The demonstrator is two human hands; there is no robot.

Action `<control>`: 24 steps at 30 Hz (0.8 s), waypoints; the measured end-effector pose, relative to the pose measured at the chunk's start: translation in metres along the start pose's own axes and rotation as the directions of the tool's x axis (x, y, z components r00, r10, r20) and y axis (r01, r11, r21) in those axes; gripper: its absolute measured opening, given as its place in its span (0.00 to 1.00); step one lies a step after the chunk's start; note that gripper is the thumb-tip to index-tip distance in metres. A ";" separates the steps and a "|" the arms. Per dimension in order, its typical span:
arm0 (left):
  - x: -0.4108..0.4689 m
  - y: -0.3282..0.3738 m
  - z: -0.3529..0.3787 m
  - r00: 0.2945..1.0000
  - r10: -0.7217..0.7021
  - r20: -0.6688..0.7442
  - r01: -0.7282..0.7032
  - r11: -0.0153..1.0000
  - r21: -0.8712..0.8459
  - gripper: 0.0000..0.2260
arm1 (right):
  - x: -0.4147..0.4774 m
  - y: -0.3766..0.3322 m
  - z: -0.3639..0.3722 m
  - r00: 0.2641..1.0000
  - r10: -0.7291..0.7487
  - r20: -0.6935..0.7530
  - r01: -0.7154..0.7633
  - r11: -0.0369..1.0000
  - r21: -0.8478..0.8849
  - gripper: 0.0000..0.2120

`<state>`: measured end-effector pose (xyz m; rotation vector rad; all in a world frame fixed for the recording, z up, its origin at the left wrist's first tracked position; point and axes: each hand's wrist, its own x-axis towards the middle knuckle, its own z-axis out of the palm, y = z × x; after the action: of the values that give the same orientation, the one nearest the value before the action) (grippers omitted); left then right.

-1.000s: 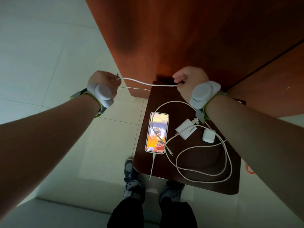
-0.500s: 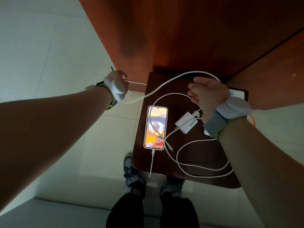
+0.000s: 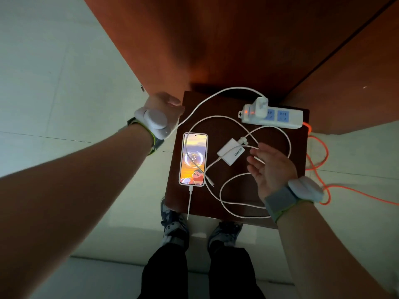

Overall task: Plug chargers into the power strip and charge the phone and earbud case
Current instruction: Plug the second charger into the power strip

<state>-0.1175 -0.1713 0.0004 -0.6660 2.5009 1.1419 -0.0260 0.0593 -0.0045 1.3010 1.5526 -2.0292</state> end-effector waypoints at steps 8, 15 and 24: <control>-0.054 0.017 0.041 0.978 -0.196 0.077 0.209 0.947 -0.243 0.08 | -0.014 -0.004 -0.040 0.997 0.071 -0.027 -0.070 0.997 0.034 0.09; -0.061 0.024 0.062 0.968 -0.177 0.178 0.173 0.984 0.034 0.16 | 0.001 -0.017 -0.068 0.993 0.119 -0.004 -0.119 0.993 -0.013 0.09; -0.039 0.012 0.095 0.944 -0.209 0.254 0.174 0.973 0.155 0.07 | 0.037 -0.020 -0.072 0.990 0.140 0.009 -0.138 0.982 -0.126 0.10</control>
<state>-0.0823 -0.0802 -0.0345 -0.6542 2.2054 0.9221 -0.0252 0.1412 -0.0218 1.3022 1.5095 -1.8239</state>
